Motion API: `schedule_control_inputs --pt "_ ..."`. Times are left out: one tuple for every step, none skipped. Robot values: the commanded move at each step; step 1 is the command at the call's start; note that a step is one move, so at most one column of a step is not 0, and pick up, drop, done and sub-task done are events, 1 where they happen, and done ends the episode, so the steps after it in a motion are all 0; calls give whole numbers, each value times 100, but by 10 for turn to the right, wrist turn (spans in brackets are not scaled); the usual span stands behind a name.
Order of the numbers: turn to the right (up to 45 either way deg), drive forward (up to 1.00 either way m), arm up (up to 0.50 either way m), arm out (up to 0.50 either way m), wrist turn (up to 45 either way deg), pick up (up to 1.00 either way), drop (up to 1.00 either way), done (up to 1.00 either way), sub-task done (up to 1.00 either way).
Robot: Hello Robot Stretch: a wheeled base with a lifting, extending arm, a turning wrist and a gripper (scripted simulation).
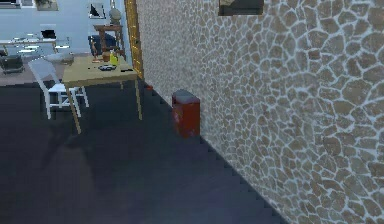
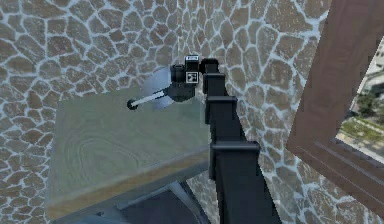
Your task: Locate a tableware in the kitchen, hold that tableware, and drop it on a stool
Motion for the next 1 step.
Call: schedule_control_inputs --pt "0 0 0 0 0 0 0 100 0"
